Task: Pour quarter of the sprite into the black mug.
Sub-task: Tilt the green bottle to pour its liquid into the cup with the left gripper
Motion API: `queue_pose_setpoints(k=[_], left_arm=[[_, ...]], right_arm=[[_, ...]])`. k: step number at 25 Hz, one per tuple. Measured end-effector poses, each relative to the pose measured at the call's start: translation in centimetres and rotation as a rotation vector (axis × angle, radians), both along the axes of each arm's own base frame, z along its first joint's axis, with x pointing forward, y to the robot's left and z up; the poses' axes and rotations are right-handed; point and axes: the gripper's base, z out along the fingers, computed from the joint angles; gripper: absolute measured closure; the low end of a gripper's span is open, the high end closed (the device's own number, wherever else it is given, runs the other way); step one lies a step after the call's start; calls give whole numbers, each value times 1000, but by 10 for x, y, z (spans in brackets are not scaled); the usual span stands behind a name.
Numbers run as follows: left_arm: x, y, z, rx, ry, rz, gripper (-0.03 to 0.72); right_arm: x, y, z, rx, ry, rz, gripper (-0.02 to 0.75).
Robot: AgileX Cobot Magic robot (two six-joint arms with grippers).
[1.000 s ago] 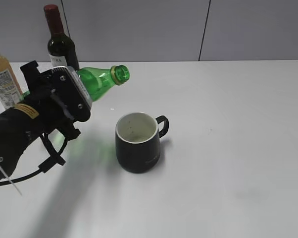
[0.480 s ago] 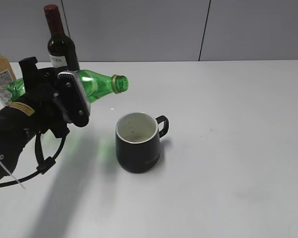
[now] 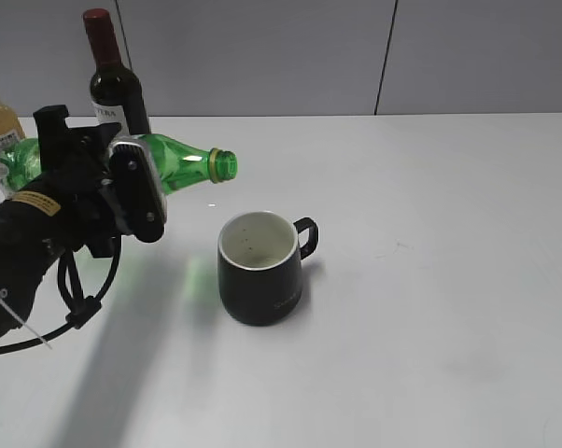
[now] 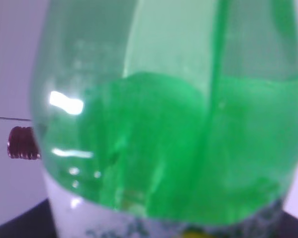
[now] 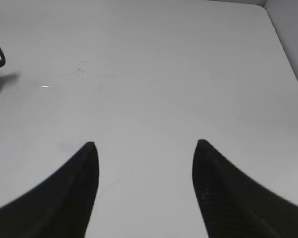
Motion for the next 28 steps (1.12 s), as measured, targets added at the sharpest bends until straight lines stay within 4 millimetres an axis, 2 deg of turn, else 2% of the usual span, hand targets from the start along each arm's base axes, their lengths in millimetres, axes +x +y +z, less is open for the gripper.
queue_pose_setpoints(k=[28], left_arm=[[1, 3, 3, 182, -43, -8, 222]], right_arm=[[0, 0, 0, 0, 0, 0, 281]])
